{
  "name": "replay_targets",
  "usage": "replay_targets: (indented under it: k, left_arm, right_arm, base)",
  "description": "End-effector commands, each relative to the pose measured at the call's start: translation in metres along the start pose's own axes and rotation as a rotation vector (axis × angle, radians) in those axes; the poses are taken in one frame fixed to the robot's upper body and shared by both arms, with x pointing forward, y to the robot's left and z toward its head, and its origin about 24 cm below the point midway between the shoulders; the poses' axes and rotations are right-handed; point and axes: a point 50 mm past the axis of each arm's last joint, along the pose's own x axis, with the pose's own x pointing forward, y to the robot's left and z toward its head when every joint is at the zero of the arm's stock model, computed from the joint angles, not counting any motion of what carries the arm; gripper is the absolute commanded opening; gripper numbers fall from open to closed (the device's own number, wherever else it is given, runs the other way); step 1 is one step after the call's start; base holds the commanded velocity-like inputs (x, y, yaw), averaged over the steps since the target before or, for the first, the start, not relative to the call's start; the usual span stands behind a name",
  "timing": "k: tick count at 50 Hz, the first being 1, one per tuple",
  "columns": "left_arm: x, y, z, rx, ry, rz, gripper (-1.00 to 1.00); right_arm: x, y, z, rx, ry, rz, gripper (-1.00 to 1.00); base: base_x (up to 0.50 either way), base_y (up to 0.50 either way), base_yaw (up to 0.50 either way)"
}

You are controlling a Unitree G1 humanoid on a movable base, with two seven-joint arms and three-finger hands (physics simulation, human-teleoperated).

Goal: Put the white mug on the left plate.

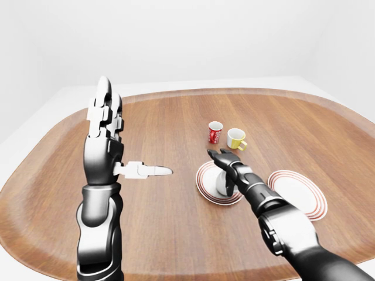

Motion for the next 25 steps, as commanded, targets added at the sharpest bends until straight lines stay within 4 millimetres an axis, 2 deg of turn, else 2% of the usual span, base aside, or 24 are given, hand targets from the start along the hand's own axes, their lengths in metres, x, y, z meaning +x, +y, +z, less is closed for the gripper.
replay_targets:
  k: [1,14,25]
  left_arm:
    - [-0.001,-0.001,-0.001,0.0,0.006,-0.004,1.0]
    - [-0.001,-0.002,-0.002,0.001,0.012,-0.007,1.0]
    - [-0.001,-0.001,-0.003,0.002,0.015,-0.006,1.0]
  right_arm:
    - [-0.001,-0.001,-0.005,-0.043,0.008,-0.021,1.0]
    - [-0.004,-0.029,0.002,-0.047,-0.033,-0.089,1.0]
    - [-0.017,-0.038,0.013,-0.038,-0.094,-0.087,1.0]
  base:
    - [0.0,0.0,0.0]
    - [0.0,0.0,0.0]
    - [0.0,0.0,0.0]
